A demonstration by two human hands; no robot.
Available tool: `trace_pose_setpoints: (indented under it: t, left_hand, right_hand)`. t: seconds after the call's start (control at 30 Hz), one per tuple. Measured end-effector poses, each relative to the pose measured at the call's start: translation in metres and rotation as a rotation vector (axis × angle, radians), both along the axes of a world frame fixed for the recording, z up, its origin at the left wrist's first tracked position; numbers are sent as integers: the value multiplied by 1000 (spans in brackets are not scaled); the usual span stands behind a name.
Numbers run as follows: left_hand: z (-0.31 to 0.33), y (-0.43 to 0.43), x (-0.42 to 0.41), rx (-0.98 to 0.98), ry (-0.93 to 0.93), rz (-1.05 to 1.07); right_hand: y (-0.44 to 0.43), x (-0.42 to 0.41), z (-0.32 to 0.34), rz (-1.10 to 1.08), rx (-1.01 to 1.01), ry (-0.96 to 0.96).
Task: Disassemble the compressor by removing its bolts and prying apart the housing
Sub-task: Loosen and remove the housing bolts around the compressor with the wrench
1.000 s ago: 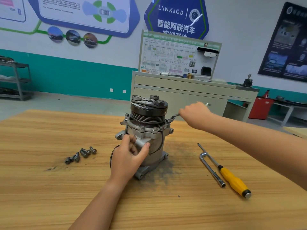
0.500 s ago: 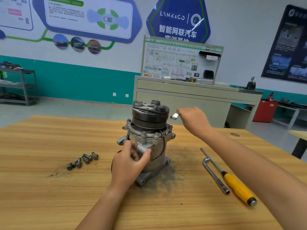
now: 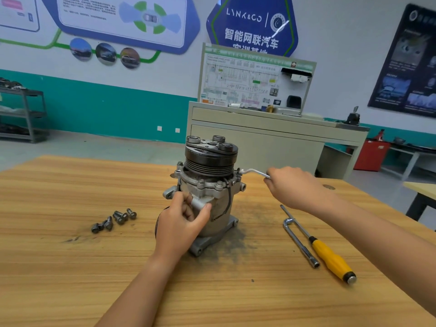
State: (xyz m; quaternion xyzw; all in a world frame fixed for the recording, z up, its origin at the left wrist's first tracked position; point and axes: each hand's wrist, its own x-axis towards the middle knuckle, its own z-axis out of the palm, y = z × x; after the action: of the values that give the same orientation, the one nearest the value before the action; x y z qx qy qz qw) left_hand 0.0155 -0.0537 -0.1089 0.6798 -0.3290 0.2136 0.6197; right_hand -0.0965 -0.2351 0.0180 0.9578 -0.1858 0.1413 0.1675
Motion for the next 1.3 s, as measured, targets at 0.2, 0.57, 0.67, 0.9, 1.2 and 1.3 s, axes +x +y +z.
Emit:
trace_pose_setpoints:
  t: [0.2, 0.57, 0.67, 0.9, 1.2, 1.3]
  left_hand:
    - [-1, 0, 0, -1, 0, -10]
    - [0, 0, -1, 1, -6, -9]
    - [0, -1, 0, -1, -7, -2]
    - [0, -2, 0, -8, 1, 0]
    - [-1, -2, -1, -13, 20, -1]
    - [-2, -2, 0, -9, 22, -13]
  right_hand:
    - [18, 2, 6, -65, -135, 142]
    - [41, 2, 30, -87, -366, 352]
    - [37, 4, 31, -79, -363, 368]
    - [31, 2, 37, -38, -391, 405]
    - [25, 5, 29, -12, -383, 398]
    - [11, 4, 27, -13, -421, 400]
